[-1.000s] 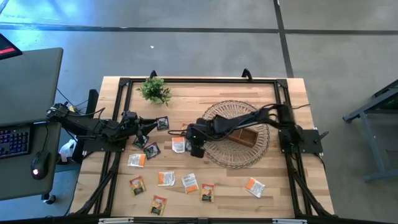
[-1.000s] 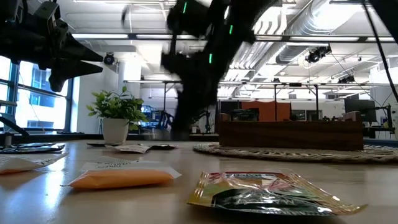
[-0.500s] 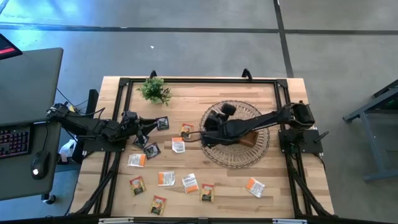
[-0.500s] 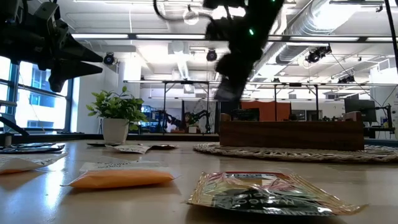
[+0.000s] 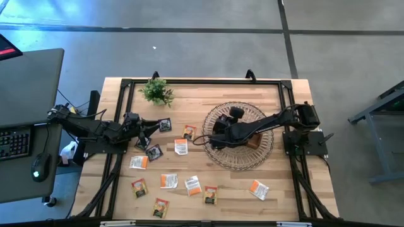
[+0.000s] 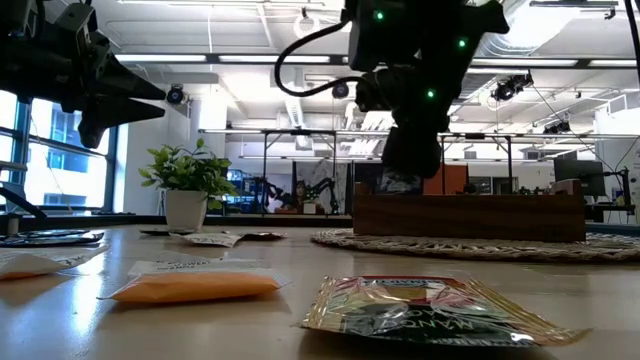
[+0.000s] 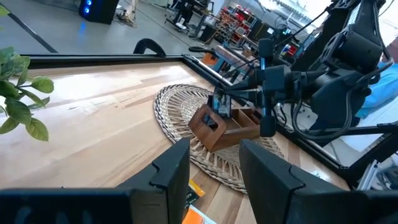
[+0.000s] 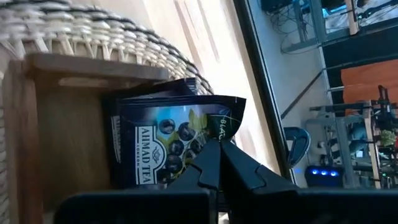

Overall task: Pick & Place Tea
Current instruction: Put the violet tea bag into the left section of the wooden organizer

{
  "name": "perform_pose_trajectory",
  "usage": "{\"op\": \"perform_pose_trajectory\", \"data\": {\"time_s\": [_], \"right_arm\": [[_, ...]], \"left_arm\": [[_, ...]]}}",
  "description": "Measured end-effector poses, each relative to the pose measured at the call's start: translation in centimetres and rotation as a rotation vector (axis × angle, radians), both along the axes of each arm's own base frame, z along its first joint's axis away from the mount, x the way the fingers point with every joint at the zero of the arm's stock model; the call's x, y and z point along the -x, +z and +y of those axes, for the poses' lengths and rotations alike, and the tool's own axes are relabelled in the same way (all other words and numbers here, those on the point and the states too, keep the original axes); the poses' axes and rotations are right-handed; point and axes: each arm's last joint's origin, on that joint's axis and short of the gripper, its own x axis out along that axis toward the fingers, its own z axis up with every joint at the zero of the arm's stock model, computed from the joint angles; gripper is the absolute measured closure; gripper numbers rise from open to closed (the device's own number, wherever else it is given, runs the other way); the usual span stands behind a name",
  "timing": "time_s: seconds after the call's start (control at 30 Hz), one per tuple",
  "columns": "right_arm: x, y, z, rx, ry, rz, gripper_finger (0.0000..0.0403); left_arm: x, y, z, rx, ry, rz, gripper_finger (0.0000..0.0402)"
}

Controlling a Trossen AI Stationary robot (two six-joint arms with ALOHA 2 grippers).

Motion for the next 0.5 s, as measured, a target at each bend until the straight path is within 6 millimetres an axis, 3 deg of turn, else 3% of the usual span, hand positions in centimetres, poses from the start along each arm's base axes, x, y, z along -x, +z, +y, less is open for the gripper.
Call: {"op": "perform_pose_trajectory", "data": {"time_s": [0.33, 0.5], "right_arm": [[-0.5, 0.1, 0.1, -0.007, 0.059, 0.012, 0.0325], [-1.2, 1.6, 0.9, -0.057, 0.084, -0.042, 0.0292]], "left_arm": [[0.0, 0.0, 0.0, 0.0, 0.001, 0.0, 0.0263], [0.0, 0.0, 0.0, -0.001, 0.002, 0.002, 0.0263]]}}
